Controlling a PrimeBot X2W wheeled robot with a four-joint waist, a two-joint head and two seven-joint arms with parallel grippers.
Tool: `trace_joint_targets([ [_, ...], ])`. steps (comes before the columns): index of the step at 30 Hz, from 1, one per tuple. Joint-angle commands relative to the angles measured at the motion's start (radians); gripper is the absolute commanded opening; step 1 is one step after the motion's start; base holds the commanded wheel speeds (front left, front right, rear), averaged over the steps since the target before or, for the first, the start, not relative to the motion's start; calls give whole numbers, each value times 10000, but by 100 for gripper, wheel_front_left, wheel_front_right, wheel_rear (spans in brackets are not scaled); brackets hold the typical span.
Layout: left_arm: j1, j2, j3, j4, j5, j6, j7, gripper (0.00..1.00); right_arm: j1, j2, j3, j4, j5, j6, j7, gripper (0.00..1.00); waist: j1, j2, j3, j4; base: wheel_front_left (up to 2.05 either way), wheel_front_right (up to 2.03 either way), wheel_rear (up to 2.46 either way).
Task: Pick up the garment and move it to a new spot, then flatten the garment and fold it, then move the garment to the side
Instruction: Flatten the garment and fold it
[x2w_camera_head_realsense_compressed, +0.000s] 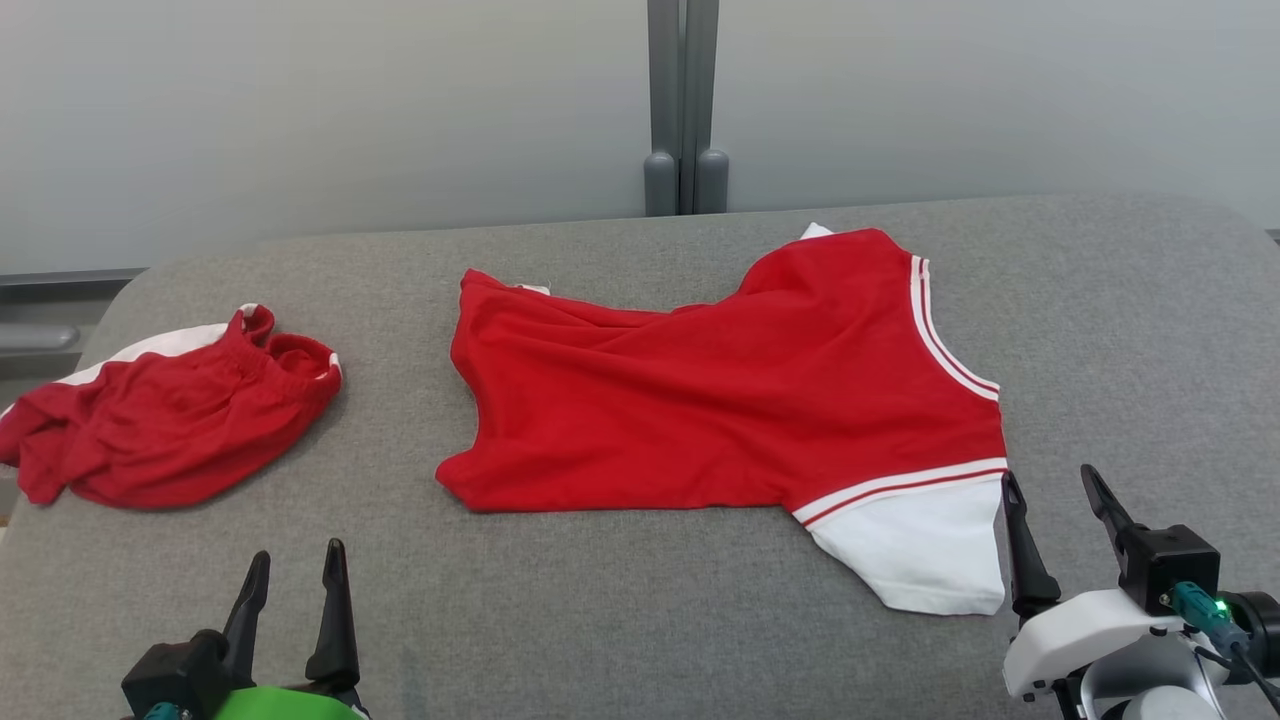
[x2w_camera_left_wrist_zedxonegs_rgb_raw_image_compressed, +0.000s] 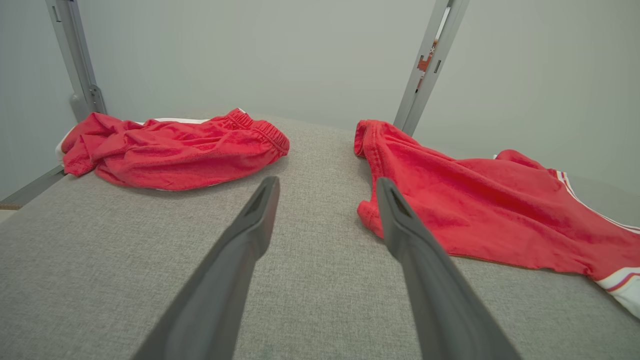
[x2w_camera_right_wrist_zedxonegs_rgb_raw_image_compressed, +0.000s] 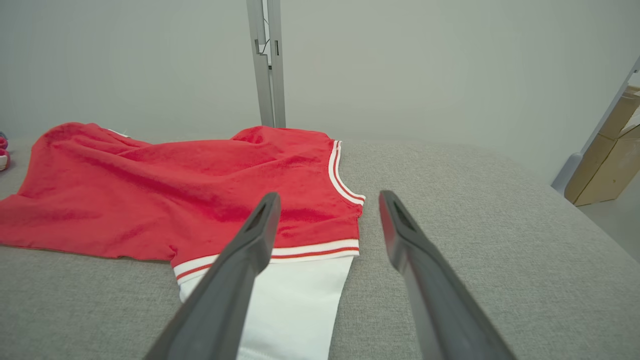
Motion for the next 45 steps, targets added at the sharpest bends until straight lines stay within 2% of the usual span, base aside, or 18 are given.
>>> trace_joint_targets([
  [1, -153, 4, 12, 51, -95, -52, -6, 100, 6, -20, 15, -11, 42, -14, 3, 100, 0, 0, 17, -11, 0, 0, 0],
  [13, -249, -39, -2, 120, 99, -106, -6, 100, 10, -20, -63, -125, 79, -14, 69, 100, 0, 0, 105, -51, 0, 0, 0],
  [22, -952, -327, -610, 962, 127, -24, 404, 100, -289, -18, 173, 384, 316, -14, 1570, 100, 0, 0, 521, -503, 0, 0, 0],
  [28, -2086, -561, -985, 2332, 68, 124, 569, 100, -669, -16, 703, 964, 361, -14, 2006, 100, 0, 0, 1072, -871, 0, 0, 0],
  [36, -3845, -674, -983, 4734, -60, 754, 419, 100, -1275, -26, 857, 1503, 354, -14, 2431, 100, 0, 0, 1710, -1381, 0, 0, 0],
  [45, -4699, -583, -872, 6252, -196, 907, 357, 100, -1720, -18, 1275, 2070, 579, -14, 2659, 100, 0, 0, 1993, -1506, 0, 0, 0],
])
